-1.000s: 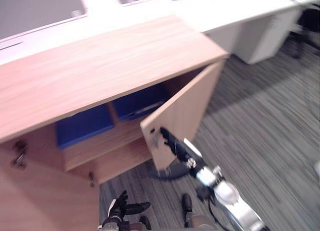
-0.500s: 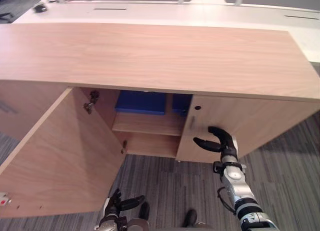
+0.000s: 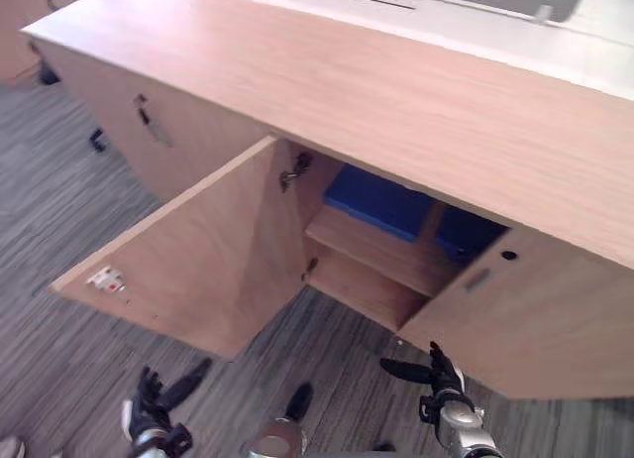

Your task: Walk over to the cabinet, pick up the folder, carry it to the office cabinet, place the folder inside the office cabinet, then close the office cabinet door

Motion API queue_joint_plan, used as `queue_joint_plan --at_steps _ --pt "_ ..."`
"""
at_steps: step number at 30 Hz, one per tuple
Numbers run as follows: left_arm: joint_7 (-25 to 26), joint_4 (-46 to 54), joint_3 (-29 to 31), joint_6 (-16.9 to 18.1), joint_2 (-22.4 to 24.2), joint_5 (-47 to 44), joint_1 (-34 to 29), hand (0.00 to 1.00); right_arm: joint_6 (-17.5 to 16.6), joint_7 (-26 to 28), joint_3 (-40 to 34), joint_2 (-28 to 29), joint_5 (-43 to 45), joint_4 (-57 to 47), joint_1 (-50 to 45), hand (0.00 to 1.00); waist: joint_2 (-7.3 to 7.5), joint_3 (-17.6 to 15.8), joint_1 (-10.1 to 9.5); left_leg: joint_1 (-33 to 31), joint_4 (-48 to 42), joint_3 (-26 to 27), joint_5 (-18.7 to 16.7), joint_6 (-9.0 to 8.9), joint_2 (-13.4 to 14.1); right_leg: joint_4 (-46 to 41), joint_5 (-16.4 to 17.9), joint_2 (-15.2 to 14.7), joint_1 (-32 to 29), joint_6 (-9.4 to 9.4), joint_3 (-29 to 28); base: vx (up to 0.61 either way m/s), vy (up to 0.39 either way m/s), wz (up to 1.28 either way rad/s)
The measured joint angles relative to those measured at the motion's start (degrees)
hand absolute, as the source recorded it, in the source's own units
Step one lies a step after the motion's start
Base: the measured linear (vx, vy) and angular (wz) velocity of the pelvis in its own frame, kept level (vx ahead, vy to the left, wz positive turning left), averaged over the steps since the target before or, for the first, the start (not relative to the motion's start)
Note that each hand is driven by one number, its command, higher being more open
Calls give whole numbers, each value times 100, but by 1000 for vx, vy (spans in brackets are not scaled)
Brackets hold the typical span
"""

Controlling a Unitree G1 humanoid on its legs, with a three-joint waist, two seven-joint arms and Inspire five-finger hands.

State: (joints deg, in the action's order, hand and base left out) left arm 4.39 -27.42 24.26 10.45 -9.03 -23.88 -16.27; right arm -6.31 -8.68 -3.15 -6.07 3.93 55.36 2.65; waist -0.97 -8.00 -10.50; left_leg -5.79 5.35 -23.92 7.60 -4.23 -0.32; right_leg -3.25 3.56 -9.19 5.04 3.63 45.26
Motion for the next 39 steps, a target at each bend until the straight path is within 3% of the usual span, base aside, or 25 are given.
queue_joint_plan --at_steps 5,9,13,19,25,29,32,36,39 --pt "202 988 437 235 -517 -84 24 100 -1 119 382 0 -119 -77 108 100 -44 -126 -114 -70 1 -120 -37 28 3 -96 163 21 0 93 60 -82 -33 26" --pt "282 1722 446 358 -922 -67 18 100 -1 229 603 -71 -119 -183 54 100 -2 -128 -124 -240 -2 -119 46 117 7 -238 301 44 -201 136 -123 -10 -29 23" --pt "137 2109 -128 435 -1351 107 194 100 -4 298 626 -172 -121 -387 -105 100 104 -138 -84 -252 -35 -33 130 18 -11 -344 292 -4 -292 97 -726 57 -11 5" --pt "95 2067 -350 439 -1420 312 315 100 -8 387 619 -147 -120 -504 -172 100 405 -163 41 -156 -34 456 122 9 96 -91 142 88 -274 78 -1067 -36 -14 -27" --pt "55 2479 -504 430 -1304 367 -372 100 -5 408 566 -93 -129 -504 -435 100 444 -144 41 -78 -3 907 79 14 206 86 -26 173 -333 4 -1470 -105 17 -34" --pt "-107 2816 -1149 399 -915 400 -1190 100 3 415 435 -14 -132 -489 -757 100 432 -131 52 -92 -3 1202 31 42 207 140 -52 171 -408 77 -1736 -76 49 -13" --pt "-536 2808 -2033 244 -767 595 -1768 100 12 436 328 33 -137 -270 -835 100 427 -132 81 -109 -4 1396 60 64 201 140 -59 168 -478 91 -1981 -32 45 1" --pt "-994 2743 -2735 231 -760 806 -1984 100 11 452 324 38 -151 -254 -818 100 338 -90 124 -171 -5 1591 73 79 199 139 -87 162 -625 132 -2217 13 35 -20" --pt "-1245 2520 -3503 205 -726 1050 -1627 100 -3 451 321 40 -190 -319 -608 100 184 -124 377 -297 -15 1858 114 73 220 144 -225 158 -897 119 -2502 21 26 -44"
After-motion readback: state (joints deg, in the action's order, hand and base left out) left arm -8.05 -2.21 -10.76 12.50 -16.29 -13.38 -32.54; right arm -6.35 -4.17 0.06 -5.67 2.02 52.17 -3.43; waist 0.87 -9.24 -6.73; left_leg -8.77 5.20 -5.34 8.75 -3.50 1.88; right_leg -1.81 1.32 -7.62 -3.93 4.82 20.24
